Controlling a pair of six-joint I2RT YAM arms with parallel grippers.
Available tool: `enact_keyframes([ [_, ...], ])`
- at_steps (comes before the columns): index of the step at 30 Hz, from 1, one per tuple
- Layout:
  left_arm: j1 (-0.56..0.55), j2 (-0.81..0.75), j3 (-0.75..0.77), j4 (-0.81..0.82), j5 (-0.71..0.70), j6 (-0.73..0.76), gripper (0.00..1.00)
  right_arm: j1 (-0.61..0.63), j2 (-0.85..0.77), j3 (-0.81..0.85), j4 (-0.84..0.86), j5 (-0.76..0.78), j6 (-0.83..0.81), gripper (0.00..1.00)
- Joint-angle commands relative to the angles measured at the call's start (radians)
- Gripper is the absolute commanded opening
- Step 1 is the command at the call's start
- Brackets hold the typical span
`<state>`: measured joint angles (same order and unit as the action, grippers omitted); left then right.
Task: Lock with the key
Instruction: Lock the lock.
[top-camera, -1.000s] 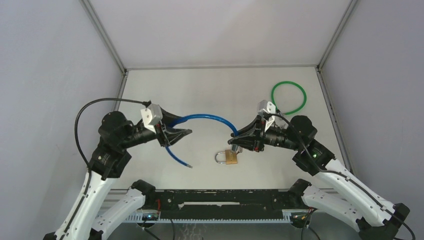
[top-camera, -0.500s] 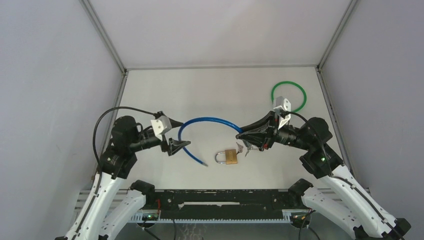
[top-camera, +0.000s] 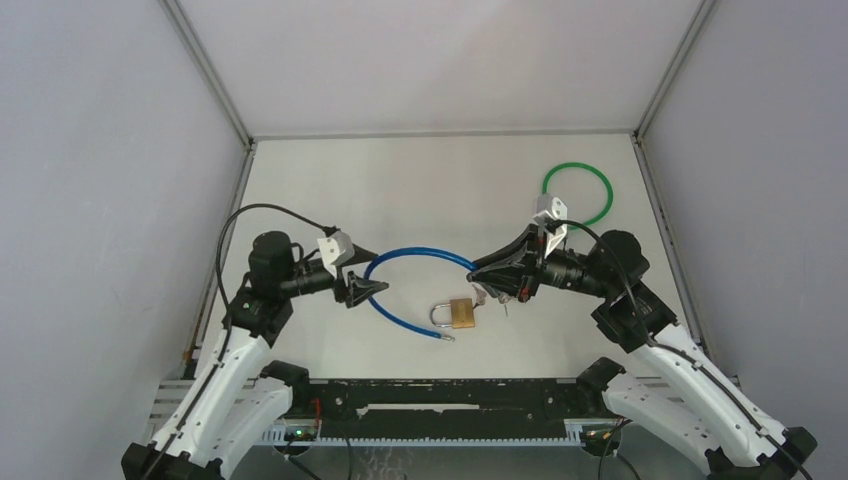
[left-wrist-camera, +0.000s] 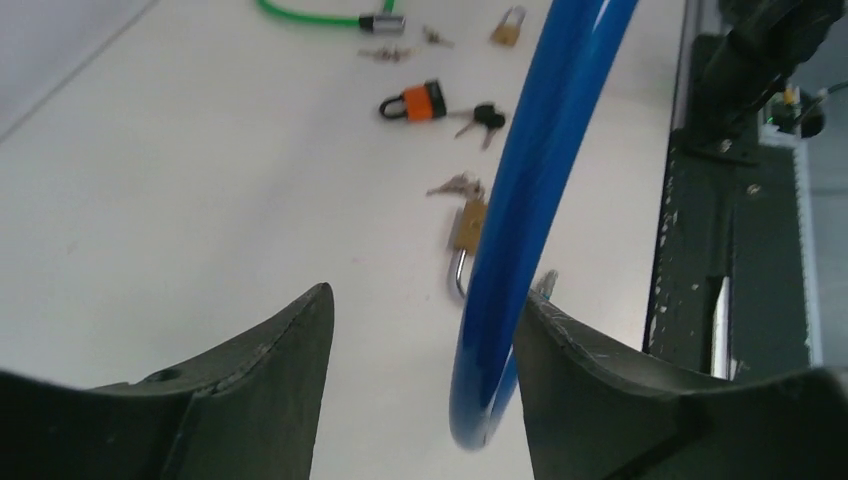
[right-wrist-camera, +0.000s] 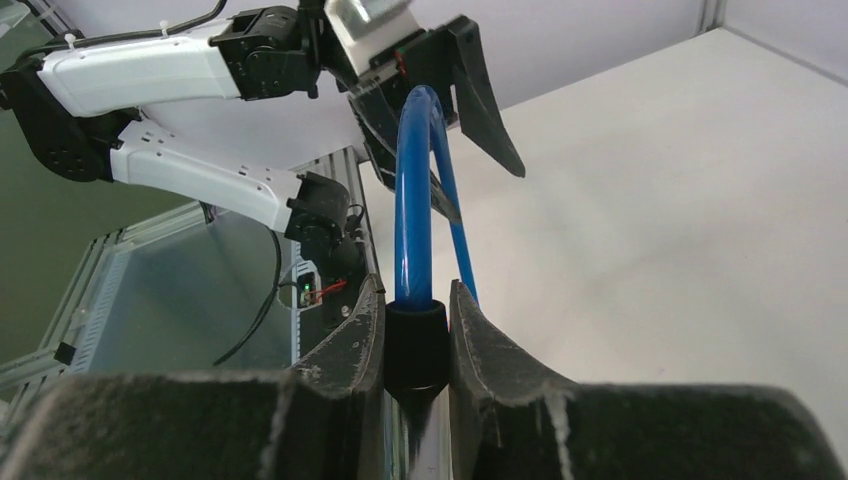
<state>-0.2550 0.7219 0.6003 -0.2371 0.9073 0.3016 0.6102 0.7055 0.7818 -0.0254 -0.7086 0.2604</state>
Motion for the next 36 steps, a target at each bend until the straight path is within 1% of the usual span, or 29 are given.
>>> enact_keyframes([
  [1,-0.054,-0.006,0.05,0.223,0.083,-0.128,0.57,0.003,-0.008,-0.008,0.077,0.005,0.029,0.0],
  [4,-0.093,-0.017,0.079,0.223,0.095,-0.198,0.07,0.006,0.002,-0.018,0.048,0.018,0.007,0.0],
  [5,-0.095,-0.022,0.108,0.2,0.07,-0.212,0.01,0.014,0.01,-0.017,0.006,0.038,-0.039,0.0],
  [6,-0.095,-0.025,0.147,0.138,0.046,-0.195,0.0,0.023,0.018,-0.013,-0.06,0.067,-0.087,0.03],
  [7,-0.095,-0.024,0.193,0.059,-0.007,-0.152,0.0,0.036,0.029,-0.005,-0.119,0.094,-0.128,0.21],
  [8,-0.099,-0.019,0.242,-0.04,-0.043,-0.085,0.0,0.051,0.042,0.007,-0.173,0.115,-0.169,0.44],
  [10,-0.117,-0.003,0.322,-0.217,-0.116,0.057,0.0,0.095,0.065,0.043,-0.235,0.164,-0.226,0.85],
  [11,-0.133,0.005,0.355,-0.298,-0.153,0.145,0.0,0.124,0.078,0.069,-0.251,0.195,-0.251,0.92],
  [13,-0.17,0.027,0.411,-0.418,-0.227,0.221,0.0,0.18,0.109,0.114,-0.266,0.246,-0.304,0.95],
  [14,-0.182,0.035,0.434,-0.442,-0.252,0.232,0.0,0.201,0.127,0.134,-0.279,0.265,-0.327,0.95],
  [18,-0.209,0.054,0.494,-0.453,-0.266,0.228,0.0,0.264,0.219,0.189,-0.297,0.354,-0.36,0.91],
  [20,-0.221,0.061,0.503,-0.455,-0.277,0.233,0.0,0.267,0.252,0.204,-0.271,0.349,-0.346,0.87],
  [22,-0.226,0.066,0.51,-0.463,-0.284,0.243,0.0,0.264,0.274,0.223,-0.255,0.312,-0.332,0.79],
  [23,-0.226,0.07,0.516,-0.471,-0.287,0.251,0.0,0.262,0.283,0.232,-0.252,0.298,-0.327,0.7],
  [24,-0.227,0.072,0.521,-0.48,-0.29,0.26,0.0,0.258,0.287,0.238,-0.252,0.29,-0.319,0.59],
  [26,-0.226,0.077,0.533,-0.491,-0.296,0.269,0.0,0.248,0.287,0.24,-0.253,0.293,-0.305,0.3],
  [27,-0.227,0.077,0.535,-0.494,-0.298,0.27,0.0,0.243,0.286,0.24,-0.257,0.288,-0.301,0.2],
  [28,-0.227,0.077,0.536,-0.494,-0.296,0.267,0.0,0.241,0.286,0.24,-0.258,0.285,-0.298,0.06],
  [29,-0.227,0.078,0.536,-0.494,-0.288,0.261,0.0,0.241,0.286,0.239,-0.255,0.284,-0.292,0.0],
  [31,-0.227,0.077,0.53,-0.487,-0.263,0.234,0.0,0.243,0.284,0.24,-0.231,0.278,-0.274,0.0],
  [32,-0.226,0.075,0.521,-0.472,-0.246,0.198,0.0,0.243,0.279,0.239,-0.211,0.275,-0.266,0.0],
  [33,-0.227,0.07,0.505,-0.457,-0.233,0.166,0.09,0.239,0.269,0.237,-0.184,0.265,-0.241,0.0],
  [35,-0.224,0.052,0.466,-0.42,-0.212,0.107,0.33,0.223,0.236,0.219,-0.098,0.233,-0.199,0.0],
  [36,-0.218,0.045,0.447,-0.404,-0.204,0.092,0.41,0.208,0.214,0.206,-0.049,0.204,-0.172,0.0],
])
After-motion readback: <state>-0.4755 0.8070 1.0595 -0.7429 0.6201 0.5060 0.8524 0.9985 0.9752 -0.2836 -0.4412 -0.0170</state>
